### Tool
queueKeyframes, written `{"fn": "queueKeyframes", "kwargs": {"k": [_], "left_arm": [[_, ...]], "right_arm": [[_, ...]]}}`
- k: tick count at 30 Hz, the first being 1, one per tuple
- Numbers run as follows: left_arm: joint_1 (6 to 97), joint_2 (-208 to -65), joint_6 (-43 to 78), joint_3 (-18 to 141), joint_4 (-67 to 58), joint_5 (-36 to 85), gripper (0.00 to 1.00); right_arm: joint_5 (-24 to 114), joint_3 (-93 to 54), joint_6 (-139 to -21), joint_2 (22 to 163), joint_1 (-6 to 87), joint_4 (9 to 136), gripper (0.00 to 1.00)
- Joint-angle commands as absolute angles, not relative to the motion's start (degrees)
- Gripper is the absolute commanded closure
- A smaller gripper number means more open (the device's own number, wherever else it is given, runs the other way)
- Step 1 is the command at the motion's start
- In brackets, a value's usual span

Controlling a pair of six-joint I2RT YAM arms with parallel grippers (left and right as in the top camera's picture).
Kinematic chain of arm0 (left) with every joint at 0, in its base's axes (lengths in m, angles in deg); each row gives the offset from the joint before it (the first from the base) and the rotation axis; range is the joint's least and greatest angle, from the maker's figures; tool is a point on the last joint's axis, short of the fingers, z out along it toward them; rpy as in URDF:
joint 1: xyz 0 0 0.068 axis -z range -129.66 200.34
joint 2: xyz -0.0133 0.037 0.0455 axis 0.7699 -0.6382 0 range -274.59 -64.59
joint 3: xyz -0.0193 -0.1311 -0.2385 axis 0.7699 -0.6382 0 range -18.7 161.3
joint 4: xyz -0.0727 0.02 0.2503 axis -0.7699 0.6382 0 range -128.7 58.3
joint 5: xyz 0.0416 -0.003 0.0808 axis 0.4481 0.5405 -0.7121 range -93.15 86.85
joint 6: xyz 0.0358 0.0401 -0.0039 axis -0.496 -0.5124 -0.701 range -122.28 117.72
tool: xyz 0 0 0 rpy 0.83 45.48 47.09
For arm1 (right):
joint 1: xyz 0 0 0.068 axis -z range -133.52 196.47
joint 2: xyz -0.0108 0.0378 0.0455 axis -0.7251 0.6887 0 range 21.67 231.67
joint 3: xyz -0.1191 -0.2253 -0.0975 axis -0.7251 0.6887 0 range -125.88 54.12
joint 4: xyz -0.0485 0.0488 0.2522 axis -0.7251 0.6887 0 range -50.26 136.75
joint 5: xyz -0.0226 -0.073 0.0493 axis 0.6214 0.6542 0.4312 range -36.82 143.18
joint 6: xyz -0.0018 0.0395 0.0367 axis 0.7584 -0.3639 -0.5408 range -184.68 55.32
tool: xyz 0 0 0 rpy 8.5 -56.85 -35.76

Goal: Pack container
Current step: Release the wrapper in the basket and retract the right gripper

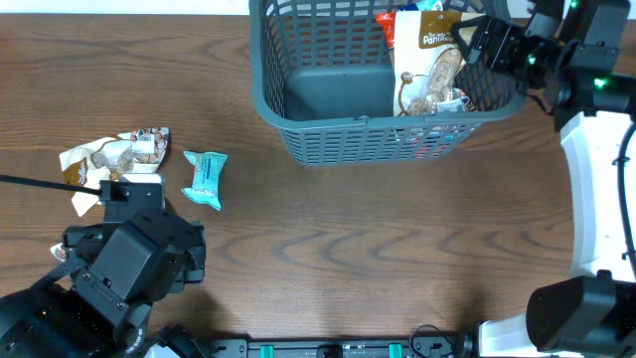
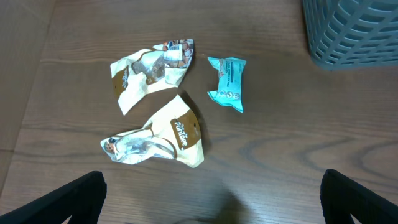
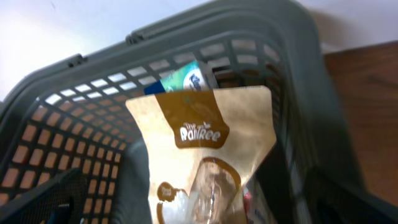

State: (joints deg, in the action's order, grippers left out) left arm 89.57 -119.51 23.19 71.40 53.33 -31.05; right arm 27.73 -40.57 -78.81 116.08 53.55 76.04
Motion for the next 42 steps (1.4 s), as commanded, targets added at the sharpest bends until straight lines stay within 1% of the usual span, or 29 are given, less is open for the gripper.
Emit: {"fn": "queueKeyframes", "kwargs": {"k": [1,8,16,18,20,24,27,30,35,42], "left_arm": [[89.63,-119.55,23.23,72.17,53.83,-32.34,0.01],[89.63,-119.55,23.23,72.17,53.83,-32.34,0.01],[89.63,-119.55,23.23,72.17,53.83,-32.34,0.01],[89.63,-119.55,23.23,72.17,53.83,-32.34,0.01],[89.63,-119.55,23.23,72.17,53.83,-32.34,0.01],[89.63,-119.55,23.23,72.17,53.83,-32.34,0.01],[89.63,-119.55,23.23,72.17,53.83,-32.34,0.01],[89.63,-119.55,23.23,72.17,53.83,-32.34,0.01],[89.63,-119.55,23.23,72.17,53.83,-32.34,0.01],[89.63,-119.55,23.23,72.17,53.83,-32.34,0.01]], "right_arm": [[29.02,-50.97,-79.27,116.48,54.25,78.14,0.01],[29.39,-67.08,-78.94,116.48,55.64,81.85,0.01],[29.76,-78.47,-79.44,116.39,56.12,84.34,0.01],[34.20,-80.63,-79.44,116.39,56.32,86.79,0.01],[44.05,-82.34,-79.44,116.37,56.63,90.44,0.01],[67.61,-82.71,-80.86,116.30,57.41,97.44,0.01],[75.29,-82.69,-80.95,116.30,59.34,103.51,0.01],[78.89,-82.56,-80.95,116.41,62.46,108.78,0.01],[79.02,-81.57,-84.21,116.52,69.20,114.42,0.01],[76.27,-72.31,-84.38,116.52,76.28,115.18,0.01]]}}
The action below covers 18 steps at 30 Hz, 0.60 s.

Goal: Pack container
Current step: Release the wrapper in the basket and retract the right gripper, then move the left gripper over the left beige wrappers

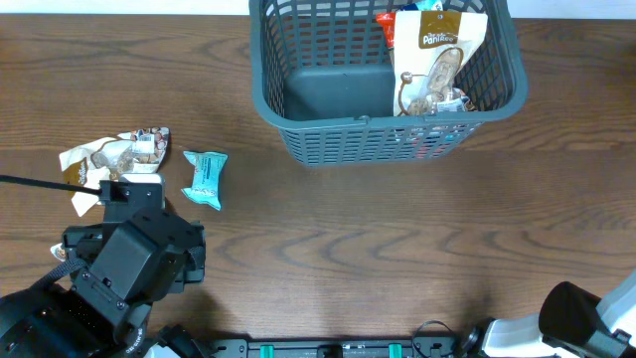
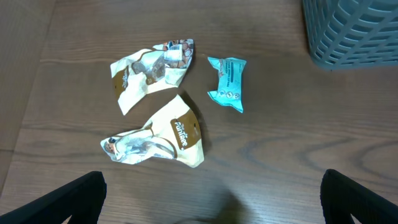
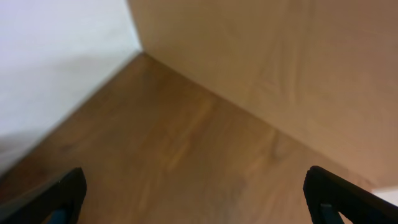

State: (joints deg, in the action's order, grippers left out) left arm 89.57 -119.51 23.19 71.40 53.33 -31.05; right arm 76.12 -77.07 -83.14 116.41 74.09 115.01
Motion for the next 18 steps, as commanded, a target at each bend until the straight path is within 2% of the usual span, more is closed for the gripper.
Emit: {"fn": "queueKeyframes", "kwargs": {"k": [1,8,18], "left_arm": [[89.63,-119.55,23.23,72.17,53.83,-32.34,0.01],[89.63,-119.55,23.23,72.17,53.83,-32.34,0.01],[89.63,-119.55,23.23,72.17,53.81,-32.34,0.01]], "right_arm": [[76.07,-70.47,-84.36,116.52,76.89,115.16,0.01],[74.74,-59.87,-84.40,116.52,77.52,114.05,0.01],[74.57,-47.76,-84.34,116.52,77.52,103.78,0.01]]}}
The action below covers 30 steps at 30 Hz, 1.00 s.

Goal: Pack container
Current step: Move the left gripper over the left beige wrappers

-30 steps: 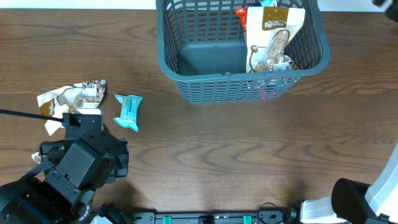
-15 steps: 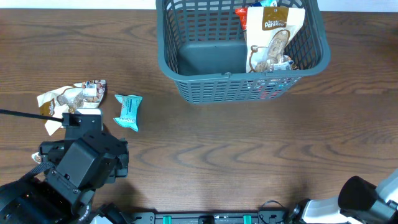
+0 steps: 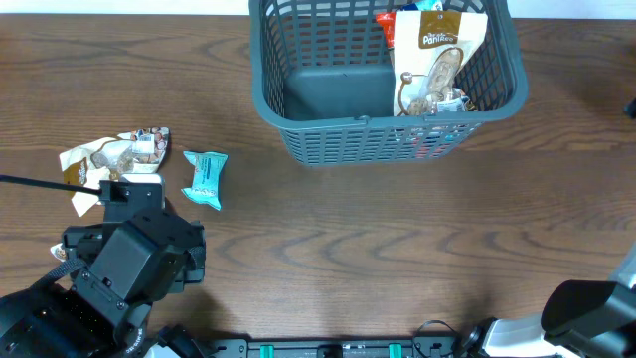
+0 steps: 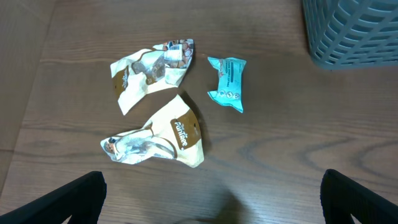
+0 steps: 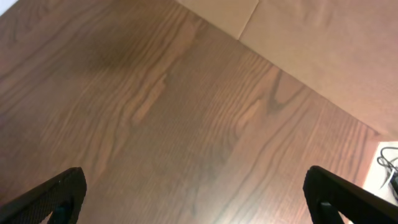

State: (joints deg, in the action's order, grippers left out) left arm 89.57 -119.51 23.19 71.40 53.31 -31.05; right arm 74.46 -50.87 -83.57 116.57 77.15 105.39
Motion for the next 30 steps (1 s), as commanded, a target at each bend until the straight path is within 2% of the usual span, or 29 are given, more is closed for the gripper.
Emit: {"fn": "queueKeyframes", "kwargs": {"k": [1,11,17,24,26,30], "left_arm": [[89.63,-119.55,23.23,72.17,53.74,-32.34,0.01],[89.65,-119.55,23.50,72.17,49.13,-32.10,0.01],[89.65,-119.57,28.33,72.17,37.77,-30.15,0.01],[89.65,-119.55,28.26,72.17,27.01,-25.34,0.01],[89.52,-119.60,27.58,72.17,25.33,-29.37,0.01],[89.39,-120.32,33.38,72.17,25.02,-47.53,0.01]], "right_arm": [[74.59,-46.63,-84.34,116.54,77.52,102.97,0.01],[74.11,-39.63,-84.34,116.54,77.52,101.52,0.01],[70.70,-39.50,-84.34,116.54,77.52,100.98,0.01],[70.48,-39.50,-84.36,116.54,77.52,100.87,0.01],[70.48,-39.50,-84.36,116.54,77.52,100.93,0.01],[69.19,-39.50,-84.38,116.54,77.52,100.82,0.01]]}}
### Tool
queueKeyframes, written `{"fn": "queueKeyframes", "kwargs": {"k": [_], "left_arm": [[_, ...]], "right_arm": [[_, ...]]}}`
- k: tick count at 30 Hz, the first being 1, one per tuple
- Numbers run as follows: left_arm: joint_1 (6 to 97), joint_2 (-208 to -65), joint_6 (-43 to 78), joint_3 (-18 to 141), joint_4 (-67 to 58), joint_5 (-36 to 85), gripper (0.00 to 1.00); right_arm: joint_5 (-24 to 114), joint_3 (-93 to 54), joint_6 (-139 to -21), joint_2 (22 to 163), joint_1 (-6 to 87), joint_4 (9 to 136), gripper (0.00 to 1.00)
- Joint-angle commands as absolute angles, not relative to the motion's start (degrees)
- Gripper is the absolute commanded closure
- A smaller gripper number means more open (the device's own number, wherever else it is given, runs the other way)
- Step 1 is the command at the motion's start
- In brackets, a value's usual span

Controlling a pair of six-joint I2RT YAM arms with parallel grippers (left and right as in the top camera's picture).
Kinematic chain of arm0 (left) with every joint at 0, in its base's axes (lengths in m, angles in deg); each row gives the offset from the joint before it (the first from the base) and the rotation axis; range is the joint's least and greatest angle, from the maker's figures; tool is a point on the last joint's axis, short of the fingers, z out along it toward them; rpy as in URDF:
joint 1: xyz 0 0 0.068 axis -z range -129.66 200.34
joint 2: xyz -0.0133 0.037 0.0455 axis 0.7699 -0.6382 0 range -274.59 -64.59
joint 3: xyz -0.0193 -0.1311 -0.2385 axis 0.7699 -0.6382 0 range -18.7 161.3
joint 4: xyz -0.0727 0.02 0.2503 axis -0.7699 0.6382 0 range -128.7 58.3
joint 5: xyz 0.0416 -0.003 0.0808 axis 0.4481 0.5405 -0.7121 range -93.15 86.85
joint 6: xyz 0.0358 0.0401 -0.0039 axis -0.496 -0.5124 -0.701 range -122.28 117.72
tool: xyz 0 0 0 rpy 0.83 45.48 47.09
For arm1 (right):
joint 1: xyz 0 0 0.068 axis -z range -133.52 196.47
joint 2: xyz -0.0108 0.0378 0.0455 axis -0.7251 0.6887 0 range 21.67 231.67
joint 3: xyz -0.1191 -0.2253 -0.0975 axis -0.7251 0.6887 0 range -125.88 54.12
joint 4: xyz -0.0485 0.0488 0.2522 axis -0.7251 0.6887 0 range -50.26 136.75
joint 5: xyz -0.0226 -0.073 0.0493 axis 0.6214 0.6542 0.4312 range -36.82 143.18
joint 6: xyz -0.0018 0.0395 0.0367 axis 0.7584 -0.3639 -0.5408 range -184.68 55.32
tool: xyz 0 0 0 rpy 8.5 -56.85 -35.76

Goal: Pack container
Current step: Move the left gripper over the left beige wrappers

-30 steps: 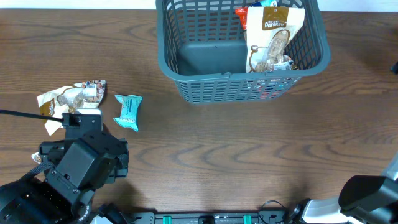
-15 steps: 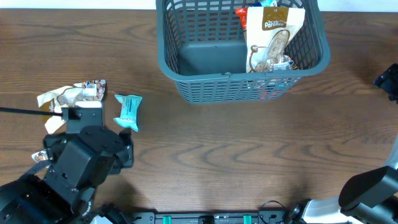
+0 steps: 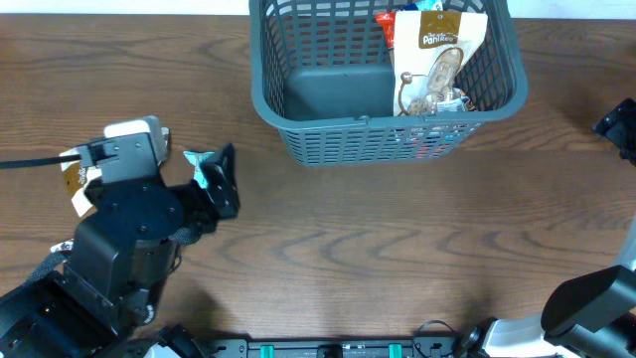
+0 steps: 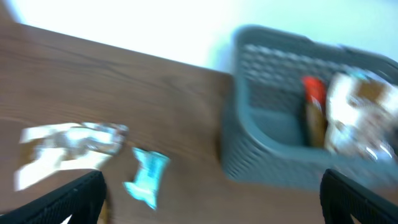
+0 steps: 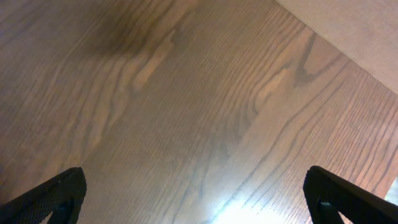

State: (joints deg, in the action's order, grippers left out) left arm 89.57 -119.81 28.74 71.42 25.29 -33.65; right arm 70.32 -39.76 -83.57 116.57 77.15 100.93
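Note:
The grey basket [image 3: 298, 99] stands at the table's far middle, blurred in the left wrist view as basket [image 4: 273, 149]. Inside its right end lean a brown Pantree pouch [image 3: 437, 60] and a red packet [image 3: 388, 30]. A teal bar [image 4: 146, 177] and a crumpled brown-and-white pouch [image 4: 68, 140] lie on the table to the left. My left gripper [image 4: 211, 205] is open, near the teal bar [image 3: 204, 164]. My right gripper [image 5: 199, 199] is open over bare wood at the table's right edge. The left arm [image 3: 129, 229] hides most of the loose pouches from overhead.
The wooden table [image 3: 397, 239] stretches between the basket and the near edge. The right arm [image 3: 621, 124] shows only at the frame's right border. A pale tan surface [image 5: 360, 31] lies beyond the table in the right wrist view.
My left arm has moved from the near left corner up toward the teal bar, its camera now tilted at the basket and blurred. The right gripper shifted slightly over bare wood.
My right gripper was open at the basket's right rim, beside the Pantree pouch standing inside. It was then away from the basket, facing the table's edge, then over bare wood at the far right. The left arm stayed still until now.

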Motion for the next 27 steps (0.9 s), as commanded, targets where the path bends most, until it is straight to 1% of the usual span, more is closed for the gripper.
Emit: {"fn": "queueKeyframes", "kwargs": {"k": [1,4,8,12,14,17,19,21,25,27], "left_arm": [[88.96,-120.51,36.48,72.17,25.00,-51.81,0.01],[86.03,-121.72,46.84,72.17,25.05,-58.89,0.01],[79.29,-123.73,59.17,72.17,25.18,-59.62,0.02],[69.02,-126.76,73.24,72.17,28.98,-58.83,0.01],[62.60,-128.99,81.29,72.17,33.35,-54.33,0.01],[53.11,-132.64,88.17,72.17,39.67,-43.73,0.01],[47.19,-135.46,89.79,72.17,42.97,-36.86,0.01],[43.08,-138.00,89.75,72.17,43.78,-32.10,0.01],[39.06,-143.90,89.72,72.17,44.72,-22.39,0.01],[39.01,-146.15,89.26,72.17,45.57,-20.84,0.01]], "right_arm": [[68.49,-39.50,-84.38,116.54,77.52,100.82,0.01],[66.15,-39.50,-84.38,116.54,77.52,100.82,0.01],[64.88,-39.50,-84.38,116.54,77.52,100.93,0.01],[64.90,-39.50,-84.36,116.54,77.52,101.98,0.01],[64.93,-39.50,-84.36,116.52,77.52,102.70,0.01],[64.93,-39.50,-84.36,116.54,77.52,103.29,0.01],[64.93,-39.50,-84.36,116.54,77.52,103.49,0.01],[64.93,-39.50,-84.36,116.54,77.52,103.58,0.01],[64.86,-39.50,-84.36,116.52,77.52,103.64,0.01],[64.69,-39.50,-84.36,116.54,77.52,103.69,0.01]]}}
